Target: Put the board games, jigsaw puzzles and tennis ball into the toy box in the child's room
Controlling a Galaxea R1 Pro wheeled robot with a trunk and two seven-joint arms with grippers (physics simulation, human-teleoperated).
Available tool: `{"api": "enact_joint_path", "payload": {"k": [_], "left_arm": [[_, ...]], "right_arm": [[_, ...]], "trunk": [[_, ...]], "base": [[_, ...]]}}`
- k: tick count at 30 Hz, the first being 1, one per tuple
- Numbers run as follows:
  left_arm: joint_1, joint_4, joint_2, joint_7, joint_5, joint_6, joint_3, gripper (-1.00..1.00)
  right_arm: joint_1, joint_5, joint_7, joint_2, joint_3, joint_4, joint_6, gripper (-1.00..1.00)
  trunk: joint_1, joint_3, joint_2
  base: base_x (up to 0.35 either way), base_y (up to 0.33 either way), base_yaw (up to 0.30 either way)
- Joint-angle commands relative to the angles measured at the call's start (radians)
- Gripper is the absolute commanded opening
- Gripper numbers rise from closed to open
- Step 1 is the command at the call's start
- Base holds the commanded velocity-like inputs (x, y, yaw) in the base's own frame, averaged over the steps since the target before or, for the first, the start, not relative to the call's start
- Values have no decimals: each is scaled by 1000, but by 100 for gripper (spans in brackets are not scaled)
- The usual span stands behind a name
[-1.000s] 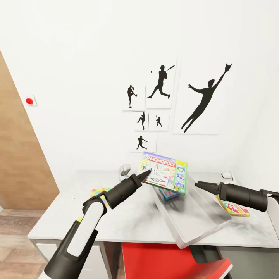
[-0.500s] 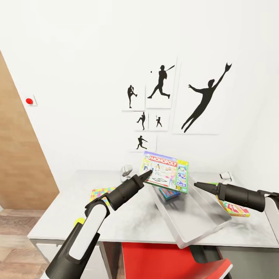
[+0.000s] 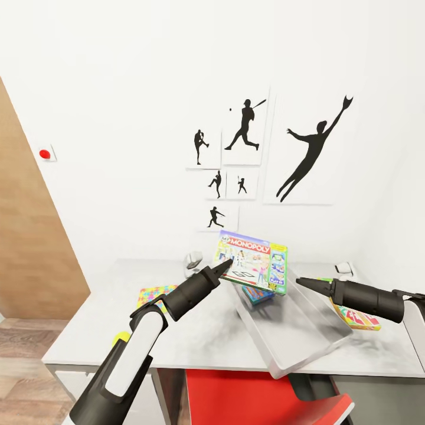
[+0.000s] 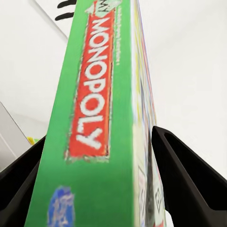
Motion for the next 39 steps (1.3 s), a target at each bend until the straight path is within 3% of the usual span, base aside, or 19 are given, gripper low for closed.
{"api": "enact_joint_path", "payload": {"k": [1, 11, 16, 24, 39], "left_arm": [[-1, 0, 0, -1, 5, 5, 1, -100], [-1, 1, -3, 0, 3, -23, -18, -100], [-1, 1, -4, 0, 3, -29, -30, -100], [-1, 4, -6, 1, 2, -32, -34, -100], [2, 13, -5, -1, 4, -56, -44, -100]], "right_arm": [[-1, 2, 4, 0, -1, 0, 3, 100], [-1, -8, 4, 8, 0, 1, 3, 100], [-1, -28, 2, 42, 1, 1, 3, 100], [-16, -33, -3, 70, 1, 19, 3, 100], [-51, -35, -5, 76, -5, 83, 3, 100]], "trunk": [[1, -2, -2], [1, -2, -2], [1, -2, -2], [1, -2, -2], [1, -2, -2]], "base": [[0, 0, 0], [0, 0, 0], [0, 0, 0], [0, 0, 0], [0, 0, 0]]}}
